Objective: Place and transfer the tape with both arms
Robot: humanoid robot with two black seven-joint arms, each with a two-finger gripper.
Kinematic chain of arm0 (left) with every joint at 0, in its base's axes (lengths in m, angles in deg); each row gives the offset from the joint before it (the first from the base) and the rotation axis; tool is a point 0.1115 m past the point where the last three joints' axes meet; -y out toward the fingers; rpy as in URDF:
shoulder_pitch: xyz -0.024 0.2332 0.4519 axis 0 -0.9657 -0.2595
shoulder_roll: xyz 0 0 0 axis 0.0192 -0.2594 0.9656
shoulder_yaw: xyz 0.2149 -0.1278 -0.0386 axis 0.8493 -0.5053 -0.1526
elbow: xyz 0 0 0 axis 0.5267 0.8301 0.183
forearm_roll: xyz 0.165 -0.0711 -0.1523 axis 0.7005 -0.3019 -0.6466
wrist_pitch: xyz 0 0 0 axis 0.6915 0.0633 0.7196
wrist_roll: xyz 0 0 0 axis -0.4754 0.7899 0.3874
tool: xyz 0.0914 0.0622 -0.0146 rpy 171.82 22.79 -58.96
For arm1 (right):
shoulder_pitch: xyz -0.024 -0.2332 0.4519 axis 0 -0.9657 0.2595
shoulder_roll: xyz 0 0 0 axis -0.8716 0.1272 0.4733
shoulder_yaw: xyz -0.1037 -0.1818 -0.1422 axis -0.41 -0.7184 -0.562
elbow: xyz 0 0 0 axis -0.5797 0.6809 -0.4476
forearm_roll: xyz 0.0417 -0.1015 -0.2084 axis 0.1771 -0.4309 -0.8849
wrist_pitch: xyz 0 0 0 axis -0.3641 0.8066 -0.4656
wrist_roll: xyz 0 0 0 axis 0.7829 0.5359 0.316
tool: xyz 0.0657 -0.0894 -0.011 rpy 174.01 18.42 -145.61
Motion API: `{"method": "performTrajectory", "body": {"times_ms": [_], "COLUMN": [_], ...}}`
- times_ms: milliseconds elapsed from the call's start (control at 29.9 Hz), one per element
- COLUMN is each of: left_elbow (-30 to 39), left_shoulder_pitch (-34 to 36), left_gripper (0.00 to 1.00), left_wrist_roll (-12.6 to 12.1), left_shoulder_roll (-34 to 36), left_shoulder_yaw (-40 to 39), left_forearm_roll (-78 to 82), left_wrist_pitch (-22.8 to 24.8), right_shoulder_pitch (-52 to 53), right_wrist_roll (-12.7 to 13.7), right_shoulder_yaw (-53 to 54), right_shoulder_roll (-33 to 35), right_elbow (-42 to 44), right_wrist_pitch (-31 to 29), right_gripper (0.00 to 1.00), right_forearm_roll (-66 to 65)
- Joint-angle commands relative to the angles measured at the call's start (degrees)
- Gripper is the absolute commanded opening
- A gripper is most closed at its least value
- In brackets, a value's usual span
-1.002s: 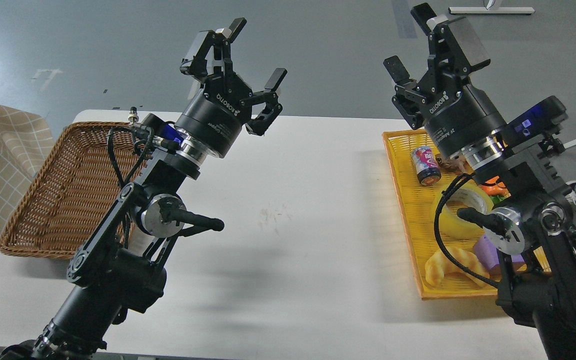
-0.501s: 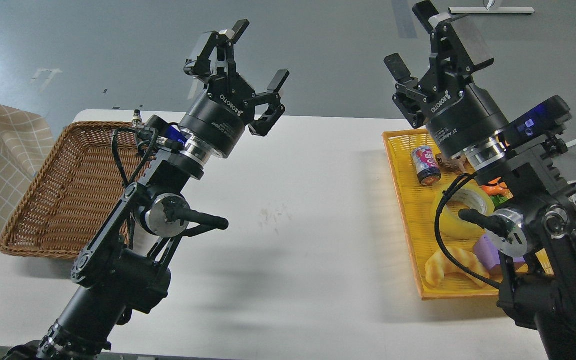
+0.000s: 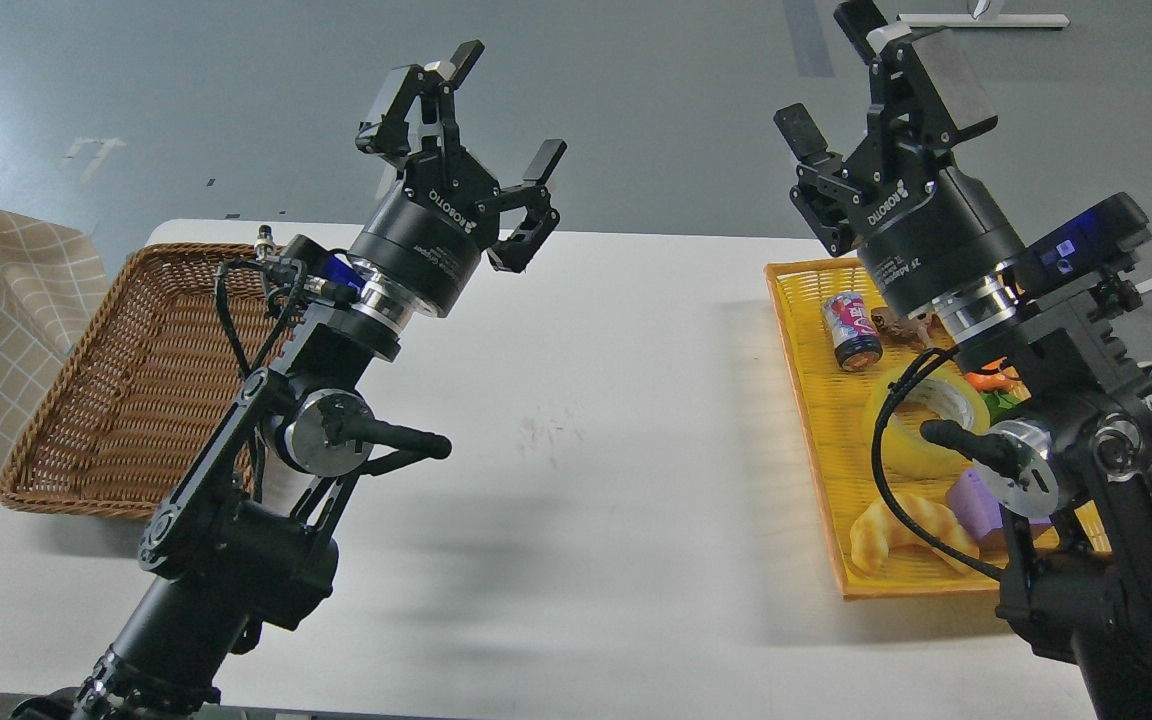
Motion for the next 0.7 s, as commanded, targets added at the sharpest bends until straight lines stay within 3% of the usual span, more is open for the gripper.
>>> {"method": "performTrajectory", "body": {"times_ms": [0, 167, 401, 535, 668], "left_elbow": [0.06, -0.03, -0.03, -0.03, -0.03], "left_shoulder_pitch": [-0.07, -0.16, 0.37, 0.11, 0.37], "left_gripper": [1.0, 1.0, 1.0, 1.0, 1.0], "left_wrist_roll": [-0.03, -0.03, -0.03, 0.15, 0.15], "left_shoulder_roll": [0.01, 0.01, 0.01, 0.01, 0.01], "left_shoulder_yaw": [0.15, 0.24, 0.33, 0.33, 0.33], "left_forearm_roll": [0.04, 0.13, 0.04, 0.04, 0.04], "left_wrist_pitch": [0.0, 0.0, 0.0, 0.18, 0.35], "right_shoulder_pitch": [-0.66, -0.58, -1.01, -0.31, 0.39], "right_wrist_roll": [-0.09, -1.84, -2.02, -3.69, -4.13], "right_shoulder_yaw": [-0.1, -0.19, 0.08, -0.62, -0.63], "right_shoulder_roll": [0.0, 0.0, 0.0, 0.0, 0.0], "right_elbow": [-0.85, -0.94, -1.03, -1.03, -0.94], "right_wrist_pitch": [-0.26, -0.34, 0.62, 6.58, 8.09], "right_gripper": [1.0, 1.0, 1.0, 1.0, 1.0], "right_forearm_roll": [0.09, 0.09, 0.0, 0.09, 0.0]}}
